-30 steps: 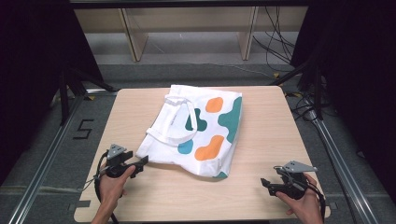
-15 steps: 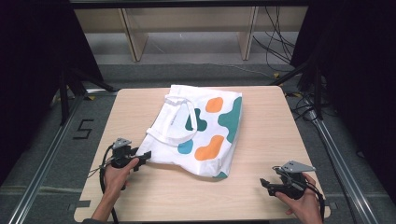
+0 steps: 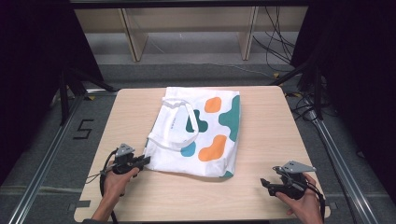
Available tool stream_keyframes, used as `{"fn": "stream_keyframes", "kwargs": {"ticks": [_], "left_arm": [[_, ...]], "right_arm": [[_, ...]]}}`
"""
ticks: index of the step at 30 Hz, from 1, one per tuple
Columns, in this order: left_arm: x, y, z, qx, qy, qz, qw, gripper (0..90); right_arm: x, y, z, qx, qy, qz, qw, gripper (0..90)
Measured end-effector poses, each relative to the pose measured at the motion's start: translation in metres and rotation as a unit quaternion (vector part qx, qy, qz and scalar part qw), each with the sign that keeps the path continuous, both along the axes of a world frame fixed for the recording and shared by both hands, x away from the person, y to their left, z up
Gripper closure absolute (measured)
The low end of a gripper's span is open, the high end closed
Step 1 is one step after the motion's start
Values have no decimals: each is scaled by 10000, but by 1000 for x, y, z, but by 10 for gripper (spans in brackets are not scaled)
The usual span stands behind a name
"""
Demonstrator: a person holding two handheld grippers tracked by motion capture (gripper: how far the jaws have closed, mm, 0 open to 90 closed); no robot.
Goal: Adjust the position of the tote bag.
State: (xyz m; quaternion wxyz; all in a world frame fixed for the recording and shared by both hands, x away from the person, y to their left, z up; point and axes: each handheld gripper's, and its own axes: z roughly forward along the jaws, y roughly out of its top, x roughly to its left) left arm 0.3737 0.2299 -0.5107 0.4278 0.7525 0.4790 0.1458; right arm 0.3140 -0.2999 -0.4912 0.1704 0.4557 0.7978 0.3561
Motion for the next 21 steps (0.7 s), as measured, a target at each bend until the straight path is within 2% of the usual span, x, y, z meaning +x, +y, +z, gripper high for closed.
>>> {"fn": "stream_keyframes", "kwargs": {"ticks": [1, 2, 5, 6, 7, 8, 9, 10, 12, 13, 14, 15, 16, 17, 18, 19, 21], "left_arm": [[-4, -3, 0, 0, -24, -63, 10000, 784], [-11, -10, 3, 101, -31, -285, 9995, 801], [-18, -17, 3, -2, -48, -398, 9992, 816], [-25, -24, 4, -8, -21, -538, 9985, 818], [-25, -24, 4, -8, -21, -538, 9985, 820], [-32, -31, 4, 26, 14, -711, 9975, 822], [-32, -31, 4, 26, 14, -711, 9975, 823], [-39, -38, 5, 52, 28, -941, 9955, 823], [-43, -43, 4, 4, 42, -979, 9952, 823], [-45, -47, 4, -28, 32, -1043, 9945, 823], [-50, -54, 4, -49, 47, -1169, 9931, 822], [-50, -54, 4, -49, 47, -1169, 9931, 822], [-54, -59, 5, -42, 54, -1244, 9922, 822], [-56, -60, 5, 11, 60, -1326, 9912, 822], [-56, -60, 5, 11, 60, -1326, 9912, 821], [-62, -68, 4, -68, 56, -1355, 9907, 820], [-64, -71, 5, -43, 50, -1406, 9900, 819]], "right_arm": [[0, 0, 0, 0, 0, 0, 10000, 260], [1, -2, 1, -62, -61, 78, 9999, 263], [0, -2, 2, -129, -89, 73, 9999, 264], [0, -1, 1, -43, -86, 95, 9999, 265], [0, -1, 1, -43, -86, 95, 9999, 265], [0, -1, 2, -56, -79, 93, 9999, 266], [0, -1, 2, -56, -79, 93, 9999, 266], [0, -1, 3, -94, -128, 99, 9998, 266], [-1, 0, 3, -75, -100, 106, 9999, 266], [0, 0, 2, -37, -167, 180, 9997, 267], [-1, 2, 2, 80, -110, 130, 9998, 267], [-1, 2, 2, 80, -110, 130, 9998, 267], [-3, 4, 3, 103, 23, 27, 9999, 267], [1, 4, 2, 98, -113, 221, 9996, 266], [1, 4, 3, 24, -142, 231, 9996, 267], [3, 8, 3, 209, -66, 298, 9993, 267], [5, 10, 3, 210, -38, 327, 9992, 267]]}}
